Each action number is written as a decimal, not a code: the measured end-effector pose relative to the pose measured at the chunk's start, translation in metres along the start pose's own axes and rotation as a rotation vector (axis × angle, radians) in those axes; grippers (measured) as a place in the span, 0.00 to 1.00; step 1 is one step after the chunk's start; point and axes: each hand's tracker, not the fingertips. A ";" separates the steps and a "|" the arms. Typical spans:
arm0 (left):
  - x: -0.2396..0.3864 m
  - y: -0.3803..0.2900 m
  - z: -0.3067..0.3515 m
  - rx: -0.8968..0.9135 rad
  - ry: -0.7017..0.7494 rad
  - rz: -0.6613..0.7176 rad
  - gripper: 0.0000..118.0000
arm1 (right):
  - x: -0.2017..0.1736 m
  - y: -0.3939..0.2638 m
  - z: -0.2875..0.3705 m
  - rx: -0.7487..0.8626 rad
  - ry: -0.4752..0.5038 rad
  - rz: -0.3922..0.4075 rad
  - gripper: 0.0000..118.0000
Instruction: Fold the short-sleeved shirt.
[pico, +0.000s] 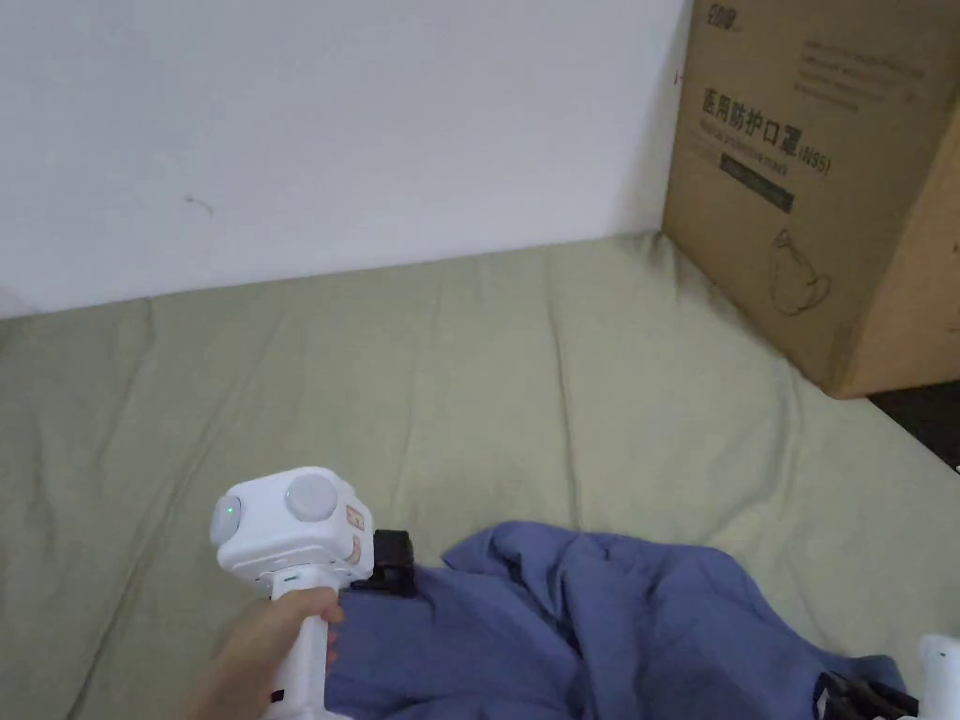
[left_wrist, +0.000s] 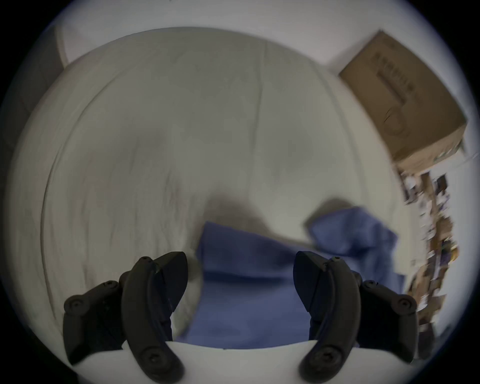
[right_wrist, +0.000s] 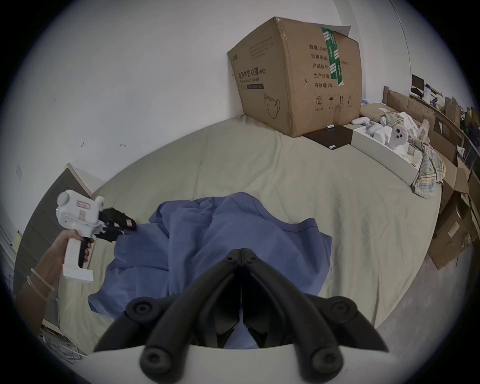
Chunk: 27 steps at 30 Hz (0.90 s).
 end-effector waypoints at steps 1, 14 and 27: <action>0.004 -0.010 -0.009 0.002 0.005 -0.053 0.72 | 0.002 0.000 -0.003 -0.006 -0.001 0.005 0.00; -0.001 -0.037 0.069 0.201 0.010 -0.170 0.06 | 0.004 0.051 -0.044 -0.061 0.130 0.093 0.00; -0.020 -0.079 0.131 0.291 -0.042 -0.187 0.06 | -0.061 0.119 -0.291 -0.561 0.134 0.463 0.91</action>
